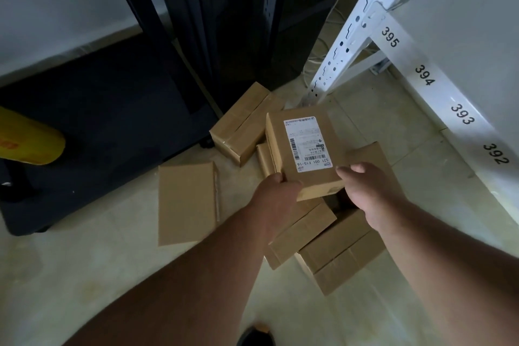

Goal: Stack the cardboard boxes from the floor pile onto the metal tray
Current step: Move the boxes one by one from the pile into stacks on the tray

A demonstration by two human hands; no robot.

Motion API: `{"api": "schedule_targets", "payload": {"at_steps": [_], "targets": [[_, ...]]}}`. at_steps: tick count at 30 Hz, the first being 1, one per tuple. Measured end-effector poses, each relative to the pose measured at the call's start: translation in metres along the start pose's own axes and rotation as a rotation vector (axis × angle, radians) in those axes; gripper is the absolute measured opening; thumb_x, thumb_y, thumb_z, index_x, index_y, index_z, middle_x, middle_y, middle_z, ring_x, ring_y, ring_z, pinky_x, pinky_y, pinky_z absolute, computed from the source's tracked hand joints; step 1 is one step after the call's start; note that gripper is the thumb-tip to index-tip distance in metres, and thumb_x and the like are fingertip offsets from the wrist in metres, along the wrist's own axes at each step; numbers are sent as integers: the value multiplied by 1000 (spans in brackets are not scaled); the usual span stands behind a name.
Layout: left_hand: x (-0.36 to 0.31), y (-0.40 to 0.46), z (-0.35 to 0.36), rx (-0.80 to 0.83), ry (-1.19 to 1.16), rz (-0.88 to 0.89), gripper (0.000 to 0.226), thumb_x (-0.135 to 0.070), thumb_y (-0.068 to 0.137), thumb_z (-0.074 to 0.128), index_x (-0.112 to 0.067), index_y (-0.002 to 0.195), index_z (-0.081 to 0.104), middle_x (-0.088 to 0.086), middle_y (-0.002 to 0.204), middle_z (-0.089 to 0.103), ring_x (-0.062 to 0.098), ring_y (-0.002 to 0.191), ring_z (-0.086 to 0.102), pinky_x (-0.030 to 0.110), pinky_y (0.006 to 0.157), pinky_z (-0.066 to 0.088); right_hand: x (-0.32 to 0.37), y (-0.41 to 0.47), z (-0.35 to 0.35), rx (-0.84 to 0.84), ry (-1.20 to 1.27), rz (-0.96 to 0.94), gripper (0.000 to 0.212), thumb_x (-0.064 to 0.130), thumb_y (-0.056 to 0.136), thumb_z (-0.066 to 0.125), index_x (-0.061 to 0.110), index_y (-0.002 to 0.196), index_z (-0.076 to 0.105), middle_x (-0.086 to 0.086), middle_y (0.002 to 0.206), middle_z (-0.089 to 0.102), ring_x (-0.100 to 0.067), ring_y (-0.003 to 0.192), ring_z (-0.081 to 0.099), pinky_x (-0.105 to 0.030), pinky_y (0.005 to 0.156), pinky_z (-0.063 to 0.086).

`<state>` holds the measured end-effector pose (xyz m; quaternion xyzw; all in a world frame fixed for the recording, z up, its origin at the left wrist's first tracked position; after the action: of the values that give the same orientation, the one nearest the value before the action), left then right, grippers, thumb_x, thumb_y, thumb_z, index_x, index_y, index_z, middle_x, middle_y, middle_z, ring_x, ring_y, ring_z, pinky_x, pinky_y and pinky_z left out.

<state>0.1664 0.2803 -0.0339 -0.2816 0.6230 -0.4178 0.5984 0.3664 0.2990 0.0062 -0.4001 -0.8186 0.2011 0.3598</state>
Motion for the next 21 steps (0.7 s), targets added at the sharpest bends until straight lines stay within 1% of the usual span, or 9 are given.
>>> {"api": "schedule_targets", "payload": {"at_steps": [2, 4, 7, 10, 13, 15, 17, 18, 21], "targets": [[2, -2, -3, -3, 3, 23, 27, -24, 96, 59, -26, 119, 72, -7, 80, 64, 7, 67, 55, 21, 65, 46, 0, -1, 3, -10, 49, -9, 50, 34, 101, 58, 15, 146, 49, -7, 133, 60, -17, 86, 56, -35, 72, 42], [4, -7, -10, -20, -9, 59, 31, -19, 96, 58, -28, 121, 73, -8, 91, 71, 7, 75, 62, 18, 69, 49, -1, -5, 6, -30, 111, -11, 37, 26, 100, 59, 15, 135, 52, -5, 112, 60, -8, 70, 48, -31, 62, 39], [5, -18, -20, -62, -7, 113, 35, -22, 95, 60, -31, 127, 70, -8, 115, 74, 13, 103, 69, 24, 83, 55, -7, -16, 13, -33, 154, 7, 27, 25, 97, 63, 14, 117, 50, -2, 100, 60, -7, 74, 51, -26, 59, 39], [9, -36, -42, -103, -31, 121, 40, -25, 94, 62, -31, 133, 63, -9, 118, 73, 13, 105, 69, 35, 93, 58, -4, -42, 24, -18, 207, 7, 20, 23, 93, 66, 8, 105, 61, -6, 95, 66, -13, 74, 55, -28, 60, 37], [9, -58, -73, -146, -31, 167, 30, -29, 99, 60, -33, 129, 58, -11, 114, 69, 7, 97, 66, 20, 71, 53, 4, -72, 40, -17, 250, 1, 21, 25, 93, 66, 6, 85, 65, -6, 83, 66, -21, 75, 56, -32, 66, 38], [14, -71, -98, -190, -37, 185, 23, -30, 101, 58, -31, 124, 56, -12, 109, 68, 5, 90, 65, 14, 55, 50, 12, -92, 56, -15, 279, 2, 29, 37, 93, 64, 8, 93, 67, -5, 89, 70, -20, 79, 61, -31, 66, 42], [22, -88, -129, -250, -24, 193, 19, -34, 100, 59, -29, 119, 59, -10, 106, 69, 12, 90, 68, 25, 63, 59, 21, -114, 77, -15, 281, -4, 41, 49, 90, 61, 11, 103, 68, -6, 94, 72, -22, 83, 66, -31, 66, 46], [28, -95, -146, -277, -6, 197, 18, -37, 99, 59, -30, 116, 61, -9, 105, 70, 14, 91, 69, 34, 70, 61, 27, -125, 87, -12, 274, -19, 38, 50, 92, 60, 13, 101, 67, -5, 92, 71, -22, 83, 67, -31, 65, 46], [48, -121, -199, -367, 12, 200, 16, -42, 99, 60, -32, 111, 63, -10, 102, 71, 10, 87, 66, 26, 65, 51, 48, -160, 125, 45, 230, -70, 31, 45, 98, 58, 17, 100, 71, 1, 86, 69, -16, 74, 64, -28, 61, 45]]}}
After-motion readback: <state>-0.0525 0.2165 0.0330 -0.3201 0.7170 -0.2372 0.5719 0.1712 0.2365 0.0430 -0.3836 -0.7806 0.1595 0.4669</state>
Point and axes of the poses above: each hand's wrist, its own y-axis towards the middle knuckle, its own z-axis out of the palm, x = y × z, the point moved 8 cm from there along y, towards the middle knuckle
